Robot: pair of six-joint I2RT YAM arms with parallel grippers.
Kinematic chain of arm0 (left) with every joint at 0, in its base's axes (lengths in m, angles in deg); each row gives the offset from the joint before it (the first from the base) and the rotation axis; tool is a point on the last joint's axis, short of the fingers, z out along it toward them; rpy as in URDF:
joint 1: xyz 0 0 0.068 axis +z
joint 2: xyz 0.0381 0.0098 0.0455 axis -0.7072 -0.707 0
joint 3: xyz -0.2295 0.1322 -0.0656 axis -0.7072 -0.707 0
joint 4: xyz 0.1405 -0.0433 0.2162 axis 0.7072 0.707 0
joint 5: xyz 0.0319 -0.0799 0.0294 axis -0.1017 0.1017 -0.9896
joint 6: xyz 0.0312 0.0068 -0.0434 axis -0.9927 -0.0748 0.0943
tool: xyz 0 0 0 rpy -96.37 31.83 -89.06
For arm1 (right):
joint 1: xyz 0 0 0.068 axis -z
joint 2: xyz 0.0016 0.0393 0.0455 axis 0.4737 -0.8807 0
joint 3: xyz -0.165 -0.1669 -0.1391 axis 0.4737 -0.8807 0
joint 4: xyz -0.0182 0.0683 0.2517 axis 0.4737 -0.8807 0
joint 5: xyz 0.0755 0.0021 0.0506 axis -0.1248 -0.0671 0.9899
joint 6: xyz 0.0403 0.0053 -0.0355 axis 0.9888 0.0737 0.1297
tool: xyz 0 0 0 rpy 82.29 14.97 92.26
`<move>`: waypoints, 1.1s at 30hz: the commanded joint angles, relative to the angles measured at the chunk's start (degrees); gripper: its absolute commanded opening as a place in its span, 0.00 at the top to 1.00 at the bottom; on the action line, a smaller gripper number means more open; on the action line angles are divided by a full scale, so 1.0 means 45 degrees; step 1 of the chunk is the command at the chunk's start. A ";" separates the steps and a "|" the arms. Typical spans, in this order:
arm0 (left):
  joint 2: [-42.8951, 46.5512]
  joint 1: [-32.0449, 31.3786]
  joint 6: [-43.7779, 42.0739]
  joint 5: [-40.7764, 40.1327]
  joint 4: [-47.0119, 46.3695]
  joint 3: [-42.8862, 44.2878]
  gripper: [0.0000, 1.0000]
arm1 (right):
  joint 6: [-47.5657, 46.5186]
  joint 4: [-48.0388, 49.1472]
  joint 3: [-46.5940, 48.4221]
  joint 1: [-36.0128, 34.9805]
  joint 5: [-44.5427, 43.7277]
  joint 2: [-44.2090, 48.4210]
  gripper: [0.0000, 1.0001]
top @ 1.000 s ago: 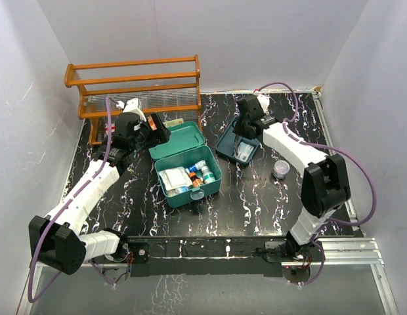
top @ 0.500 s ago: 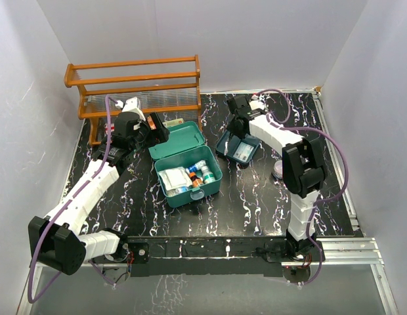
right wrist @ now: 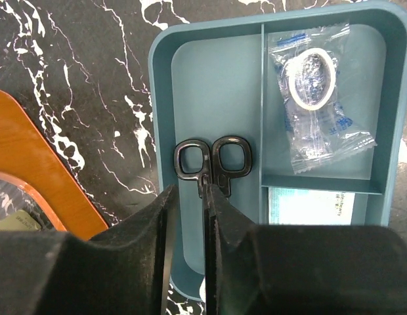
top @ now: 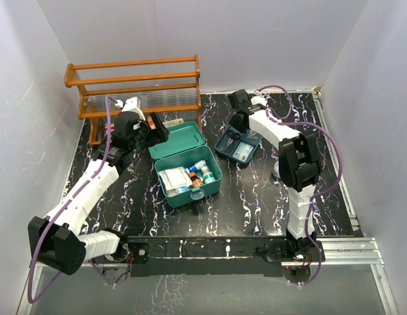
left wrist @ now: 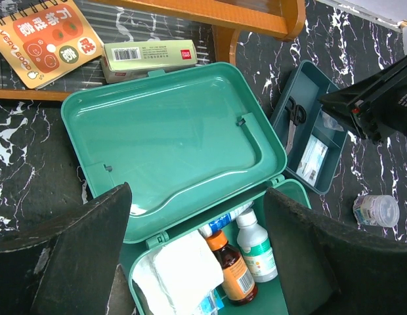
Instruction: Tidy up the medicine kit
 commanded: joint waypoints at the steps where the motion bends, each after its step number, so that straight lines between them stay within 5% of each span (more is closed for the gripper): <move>1: 0.0266 0.0081 -0.0182 -0.0207 0.0223 0.0557 0.20 | -0.0580 0.0031 0.0755 0.0061 -0.0174 0.0086 0.77; 14: -0.0119 0.0072 -0.0261 -0.0073 0.0217 0.0680 0.20 | -0.1882 -0.0474 0.0536 0.0050 0.2362 -0.0587 0.65; 25: -0.0218 0.0072 -0.0261 -0.0108 0.0251 0.0703 0.20 | -0.1806 -0.1534 0.1509 0.0047 0.2048 -0.1796 0.71; 33: -0.0281 0.0084 -0.0222 -0.0133 0.0263 0.0793 0.20 | -0.2028 -0.1477 0.2068 0.0036 0.1482 -0.2084 0.85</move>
